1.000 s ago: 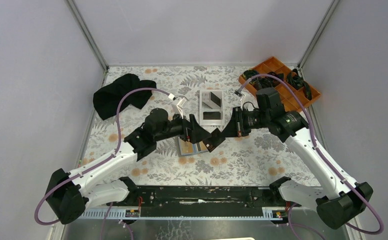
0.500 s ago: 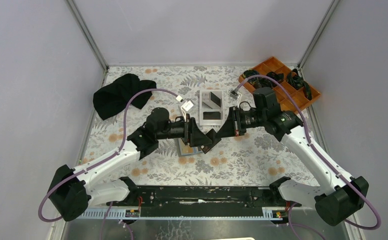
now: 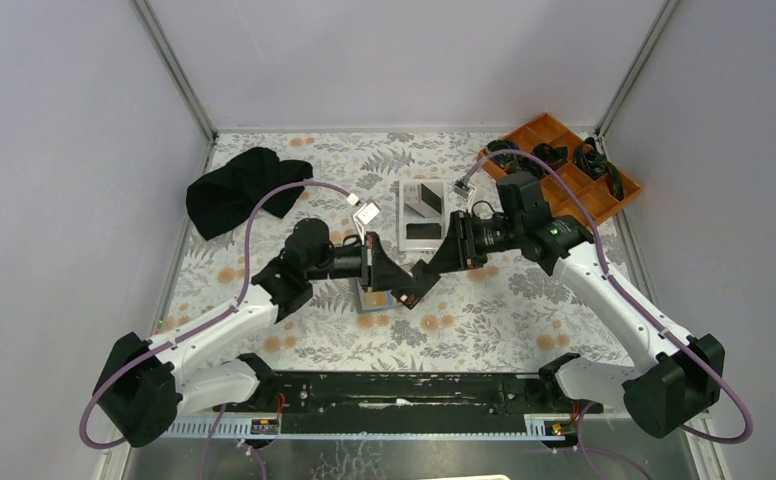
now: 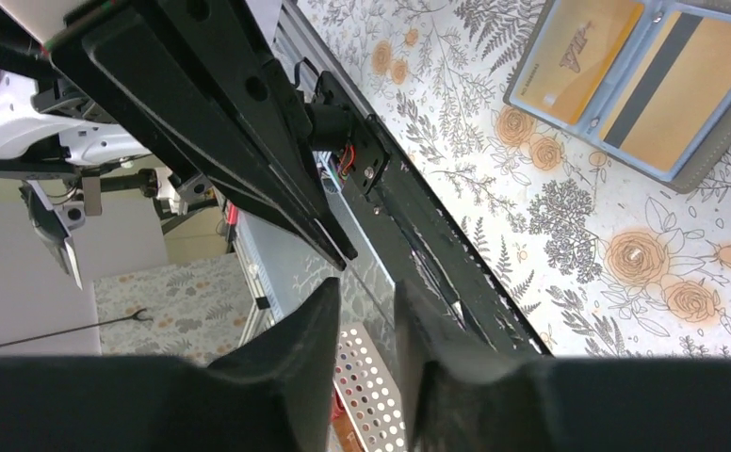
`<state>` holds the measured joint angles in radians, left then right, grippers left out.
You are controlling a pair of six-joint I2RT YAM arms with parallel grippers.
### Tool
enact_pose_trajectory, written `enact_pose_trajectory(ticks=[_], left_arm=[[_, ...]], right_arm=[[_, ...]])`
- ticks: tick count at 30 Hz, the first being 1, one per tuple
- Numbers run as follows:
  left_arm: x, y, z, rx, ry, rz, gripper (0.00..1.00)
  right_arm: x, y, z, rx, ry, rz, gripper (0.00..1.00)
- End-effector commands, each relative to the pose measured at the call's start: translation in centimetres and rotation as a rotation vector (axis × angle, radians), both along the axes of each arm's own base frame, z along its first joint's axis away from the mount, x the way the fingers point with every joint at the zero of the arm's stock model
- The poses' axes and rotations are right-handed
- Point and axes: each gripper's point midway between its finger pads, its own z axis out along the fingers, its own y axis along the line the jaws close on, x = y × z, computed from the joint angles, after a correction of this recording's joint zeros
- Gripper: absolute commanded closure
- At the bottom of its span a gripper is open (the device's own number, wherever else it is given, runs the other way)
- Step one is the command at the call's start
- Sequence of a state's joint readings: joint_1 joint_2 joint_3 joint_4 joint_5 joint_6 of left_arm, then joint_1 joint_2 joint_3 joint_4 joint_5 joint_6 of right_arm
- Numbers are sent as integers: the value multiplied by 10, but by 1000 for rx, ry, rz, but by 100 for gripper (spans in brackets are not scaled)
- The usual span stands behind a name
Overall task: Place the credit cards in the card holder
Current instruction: Pick up the credit card from the storage box.
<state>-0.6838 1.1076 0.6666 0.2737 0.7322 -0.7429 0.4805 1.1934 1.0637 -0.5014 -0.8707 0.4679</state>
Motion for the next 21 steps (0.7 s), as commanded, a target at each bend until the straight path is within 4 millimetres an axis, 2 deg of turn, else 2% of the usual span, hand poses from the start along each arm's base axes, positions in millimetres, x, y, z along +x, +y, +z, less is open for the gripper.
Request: enact_pose_trajectory(ticks=[1,4,8,12,15,21], left_arm=[[3,4,2,-37,-15,37,100],[12,9,-2,-44,-2,120,100],[33,20,-5,-80,35,302,100],[54,40,-10,-143,116,523,100],[63,53,-12,-201,165,644,100],[66,50,-7,-264,224,723,100]], right_arm=[[13,2,17,23,-94,-28,57],[25,-3,14,-19,-144,-105,50],[41,-15,10,-63,-211,-236,46],[45,-19,-1,-66,-206,-293,46],[45,-18,-11,-53,-185,-315,46],[48,-7,-25,3,-157,-330,48]])
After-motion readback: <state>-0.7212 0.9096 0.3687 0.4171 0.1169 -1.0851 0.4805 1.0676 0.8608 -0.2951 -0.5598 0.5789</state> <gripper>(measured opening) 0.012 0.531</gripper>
